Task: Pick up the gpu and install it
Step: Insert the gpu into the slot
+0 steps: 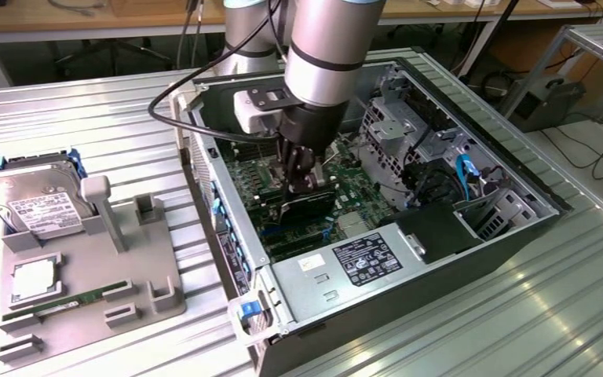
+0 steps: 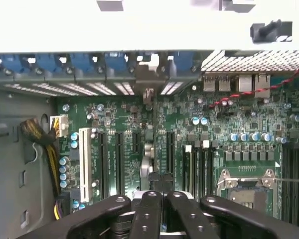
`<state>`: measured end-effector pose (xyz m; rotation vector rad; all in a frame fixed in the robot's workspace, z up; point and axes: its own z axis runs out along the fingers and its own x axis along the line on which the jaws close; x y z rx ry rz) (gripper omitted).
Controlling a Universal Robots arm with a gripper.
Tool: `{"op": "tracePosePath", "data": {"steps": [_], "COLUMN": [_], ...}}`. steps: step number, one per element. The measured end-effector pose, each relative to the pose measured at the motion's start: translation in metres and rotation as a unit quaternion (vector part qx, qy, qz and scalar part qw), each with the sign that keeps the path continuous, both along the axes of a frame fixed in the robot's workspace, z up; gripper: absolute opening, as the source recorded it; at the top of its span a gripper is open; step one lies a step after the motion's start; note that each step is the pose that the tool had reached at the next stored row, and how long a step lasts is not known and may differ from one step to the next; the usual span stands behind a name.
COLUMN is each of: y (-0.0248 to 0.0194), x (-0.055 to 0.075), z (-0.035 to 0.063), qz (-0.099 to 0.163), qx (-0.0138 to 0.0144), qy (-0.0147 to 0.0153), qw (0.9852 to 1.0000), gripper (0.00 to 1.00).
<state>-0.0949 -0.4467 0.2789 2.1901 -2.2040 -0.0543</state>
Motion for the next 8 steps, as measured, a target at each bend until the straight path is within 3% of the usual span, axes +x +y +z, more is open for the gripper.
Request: {"op": "tracePosePath", "data": {"steps": [8], "y": [0.0], "x": [-0.0008], "z": [-0.0101], "qz": [0.001], "qx": [-0.0003], "qy": [0.0001], "qw": [1.0], "gripper": [0.11]}}
